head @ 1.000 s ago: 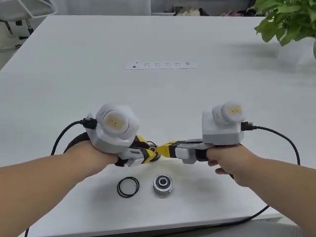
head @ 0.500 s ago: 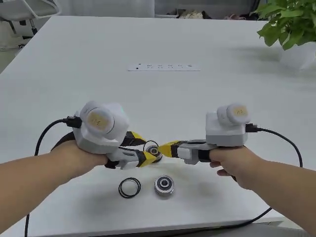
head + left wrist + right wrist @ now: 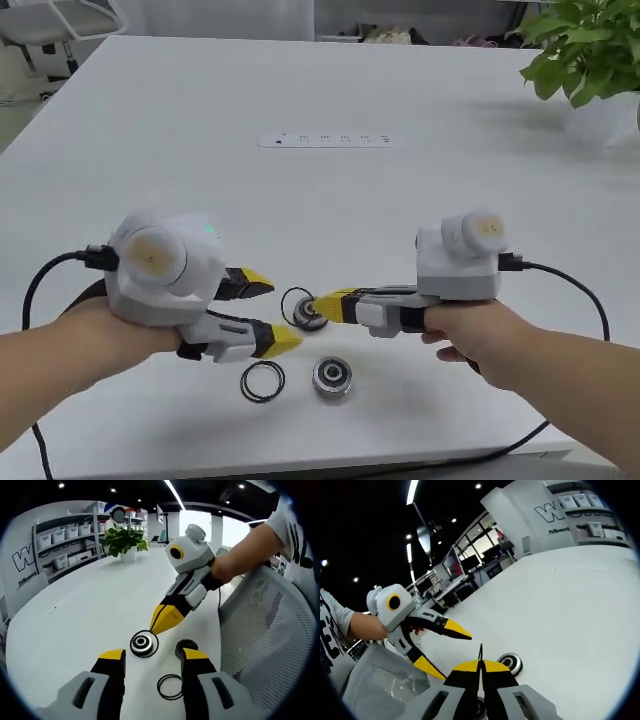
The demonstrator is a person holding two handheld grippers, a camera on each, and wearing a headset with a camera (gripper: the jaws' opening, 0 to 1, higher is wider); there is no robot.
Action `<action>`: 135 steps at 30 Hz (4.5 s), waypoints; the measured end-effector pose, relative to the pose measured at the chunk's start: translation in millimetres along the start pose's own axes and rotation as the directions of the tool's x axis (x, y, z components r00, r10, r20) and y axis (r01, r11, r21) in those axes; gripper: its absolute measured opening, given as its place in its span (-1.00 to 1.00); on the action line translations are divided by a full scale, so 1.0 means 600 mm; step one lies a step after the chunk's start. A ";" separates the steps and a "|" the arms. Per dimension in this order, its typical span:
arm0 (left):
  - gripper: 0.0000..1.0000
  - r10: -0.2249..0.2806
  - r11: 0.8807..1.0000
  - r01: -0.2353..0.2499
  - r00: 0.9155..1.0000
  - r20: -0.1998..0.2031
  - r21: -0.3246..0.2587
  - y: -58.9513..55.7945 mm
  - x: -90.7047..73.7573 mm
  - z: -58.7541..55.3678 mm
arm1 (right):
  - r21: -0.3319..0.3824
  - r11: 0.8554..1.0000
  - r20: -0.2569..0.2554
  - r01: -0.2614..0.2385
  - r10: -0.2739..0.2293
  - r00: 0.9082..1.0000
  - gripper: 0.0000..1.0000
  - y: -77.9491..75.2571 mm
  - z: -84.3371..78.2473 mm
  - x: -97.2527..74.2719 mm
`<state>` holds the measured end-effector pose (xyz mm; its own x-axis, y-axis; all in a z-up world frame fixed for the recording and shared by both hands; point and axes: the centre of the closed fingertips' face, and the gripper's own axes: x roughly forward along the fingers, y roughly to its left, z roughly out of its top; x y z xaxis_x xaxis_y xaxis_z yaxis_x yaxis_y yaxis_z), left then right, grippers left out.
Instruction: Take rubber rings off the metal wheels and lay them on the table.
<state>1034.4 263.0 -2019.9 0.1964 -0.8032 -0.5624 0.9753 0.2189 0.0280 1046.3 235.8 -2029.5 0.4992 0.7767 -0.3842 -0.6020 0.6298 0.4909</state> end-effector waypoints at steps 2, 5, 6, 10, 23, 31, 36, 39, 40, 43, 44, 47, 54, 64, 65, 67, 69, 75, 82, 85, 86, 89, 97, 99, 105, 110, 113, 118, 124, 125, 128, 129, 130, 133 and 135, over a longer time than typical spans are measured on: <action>-0.11 0.001 1.000 -0.001 1.000 0.002 -0.010 -0.001 -0.008 -0.005 | -0.001 1.000 -0.003 -0.007 0.007 1.000 -1.00 0.004 -0.002 0.001; -0.06 -0.001 1.000 0.001 1.000 0.001 -0.015 -0.006 -0.020 -0.012 | -0.009 1.000 -0.015 -0.018 0.018 1.000 -1.00 0.013 -0.005 0.002; -0.03 -0.004 1.000 0.004 1.000 -0.001 -0.020 -0.008 -0.025 -0.014 | -0.016 1.000 -0.021 -0.022 0.021 1.000 -1.00 0.016 -0.007 0.003; 0.06 -0.009 1.000 0.009 1.000 -0.002 -0.028 -0.013 -0.039 -0.017 | -0.019 0.999 -0.032 -0.038 0.037 0.999 -1.00 0.023 -0.011 0.005; 0.28 -0.022 1.000 0.022 1.000 -0.003 -0.007 -0.033 -0.073 -0.027 | -0.020 0.994 -0.095 -0.108 0.105 0.990 -1.00 0.058 -0.034 0.017; 0.48 -0.016 1.000 0.015 1.000 -0.003 -0.022 -0.036 -0.090 -0.030 | -0.013 0.989 -0.149 -0.150 0.147 0.978 -1.00 0.080 -0.053 0.028; 0.54 -0.011 1.000 0.011 1.000 -0.003 -0.023 -0.039 -0.099 -0.034 | -0.011 0.985 -0.187 -0.170 0.166 0.968 -1.00 0.090 -0.069 0.035; 0.56 -0.007 1.000 0.007 1.000 -0.011 -0.024 -0.038 -0.103 -0.038 | -0.010 0.984 -0.203 -0.176 0.171 0.964 -1.00 0.092 -0.076 0.039; 0.57 -0.005 1.000 0.005 1.000 -0.012 -0.023 -0.038 -0.104 -0.039 | -0.010 0.984 -0.209 -0.179 0.172 0.963 -1.00 0.093 -0.078 0.041; 0.60 -0.001 1.000 0.001 1.000 -0.009 -0.030 -0.038 -0.109 -0.039 | -0.008 0.984 -0.220 -0.175 0.169 0.961 -1.00 0.091 -0.082 0.046; 0.61 0.000 1.000 0.000 1.000 -0.008 -0.031 -0.039 -0.109 -0.040 | -0.010 0.985 -0.223 -0.170 0.164 0.961 -1.00 0.089 -0.083 0.048; 0.62 0.000 0.999 -0.001 1.000 -0.011 -0.035 -0.040 -0.111 -0.042 | 0.001 0.987 -0.230 -0.163 0.159 0.960 -1.00 0.085 -0.087 0.052; 0.62 -0.005 0.999 0.004 1.000 -0.027 -0.032 -0.042 -0.105 -0.050 | 0.013 0.989 -0.246 -0.147 0.146 0.958 -1.00 0.080 -0.097 0.054; 0.62 -0.015 1.000 0.014 0.999 -0.034 -0.023 -0.043 -0.098 -0.049 | -0.007 0.992 -0.258 -0.129 0.123 0.958 -0.95 0.072 -0.102 0.051; 0.62 -0.016 1.000 0.015 0.999 -0.036 -0.024 -0.043 -0.097 -0.050 | -0.013 0.992 -0.260 -0.127 0.120 0.958 -0.93 0.071 -0.102 0.050; 0.62 -0.018 1.000 0.017 0.999 -0.040 -0.023 -0.043 -0.097 -0.051 | -0.019 0.992 -0.262 -0.124 0.115 0.958 -0.90 0.069 -0.103 0.049; 0.62 -0.019 1.000 0.018 0.999 -0.041 -0.024 -0.043 -0.096 -0.052 | -0.019 0.992 -0.254 -0.123 0.114 0.960 -0.88 0.069 -0.100 0.048; 0.61 -0.026 0.999 0.024 0.999 -0.040 -0.033 -0.041 -0.091 -0.050 | -0.021 0.993 -0.228 -0.114 0.107 0.968 -0.82 0.063 -0.085 0.041; 0.59 -0.021 0.999 0.020 0.999 -0.036 -0.030 -0.029 -0.081 -0.043 | -0.034 0.995 -0.190 -0.094 0.086 0.978 -0.75 0.053 -0.066 0.030; 0.58 -0.018 0.999 0.017 0.999 -0.034 -0.031 -0.023 -0.076 -0.039 | -0.045 0.995 -0.185 -0.085 0.076 0.980 -0.73 0.047 -0.062 0.026; 0.58 -0.017 0.999 0.016 0.999 -0.033 -0.031 -0.022 -0.075 -0.038 | -0.052 0.995 -0.181 -0.080 0.070 0.981 -0.73 0.045 -0.060 0.024; 0.54 -0.011 0.999 0.010 0.999 -0.034 -0.034 -0.014 -0.070 -0.036 | -0.058 0.996 -0.174 -0.073 0.061 0.983 -0.71 0.039 -0.054 0.019; 0.52 -0.008 0.999 0.006 0.999 -0.042 -0.032 0.003 -0.053 -0.030 | -0.104 0.994 -0.157 -0.030 0.014 0.987 -0.64 0.016 -0.043 0.007; 0.52 -0.009 0.999 0.008 0.999 -0.042 -0.033 0.005 -0.049 -0.029 | -0.118 0.993 -0.157 -0.022 0.003 0.988 -0.62 0.011 -0.042 0.005; 0.46 -0.003 1.000 0.002 0.999 -0.038 -0.023 0.016 -0.037 -0.023 | -0.165 0.986 -0.136 0.028 -0.050 0.989 -0.55 -0.013 -0.032 -0.004; 0.41 -0.002 1.000 0.001 0.999 -0.042 -0.019 0.024 -0.026 -0.022 | -0.182 0.982 -0.119 0.058 -0.080 0.990 -0.51 -0.027 -0.023 -0.008; 0.36 -0.003 1.000 0.002 0.999 -0.042 -0.025 0.027 -0.019 -0.020 | -0.186 0.980 -0.117 0.073 -0.096 0.988 -0.48 -0.035 -0.024 -0.010; 0.27 -0.009 1.000 0.008 0.999 -0.051 -0.009 0.029 -0.006 -0.020 | -0.215 0.973 -0.122 0.089 -0.117 0.986 -0.45 -0.043 -0.029 -0.012; 0.18 -0.016 1.000 0.015 0.998 -0.062 -0.018 0.030 0.008 -0.023 | -0.227 0.969 -0.135 0.098 -0.130 0.982 -0.41 -0.053 -0.038 -0.008; 0.16 -0.019 1.000 0.017 0.998 -0.064 -0.019 0.031 0.011 -0.024 | -0.227 0.969 -0.137 0.099 -0.132 0.982 -0.41 -0.054 -0.040 -0.008; 0.09 -0.022 0.999 0.020 0.998 -0.066 -0.029 0.033 0.018 -0.025 | -0.232 0.967 -0.146 0.102 -0.139 0.979 -0.41 -0.058 -0.046 -0.007; 0.07 -0.021 0.999 0.019 0.998 -0.066 -0.034 0.034 0.020 -0.025 | -0.236 0.966 -0.149 0.104 -0.141 0.979 -0.41 -0.059 -0.047 -0.007; 0.05 -0.022 0.999 0.019 0.998 -0.066 -0.040 0.034 0.024 -0.025 | -0.240 0.965 -0.153 0.104 -0.144 0.978 -0.41 -0.060 -0.049 -0.006; -0.02 -0.025 0.999 0.021 0.997 -0.067 -0.050 0.034 0.031 -0.024 | -0.245 0.964 -0.158 0.105 -0.146 0.977 -0.41 -0.062 -0.051 -0.005; -0.07 -0.031 0.998 0.027 0.997 -0.071 -0.055 0.033 0.038 -0.025 | -0.250 0.963 -0.162 0.103 -0.147 0.976 -0.41 -0.063 -0.053 -0.004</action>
<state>1056.6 257.3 -2044.7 0.1582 -0.7684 -0.6201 0.9734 0.2269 -0.0328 1048.2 210.8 -2071.8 0.4742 0.6678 -0.5738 -0.6839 0.6898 0.2376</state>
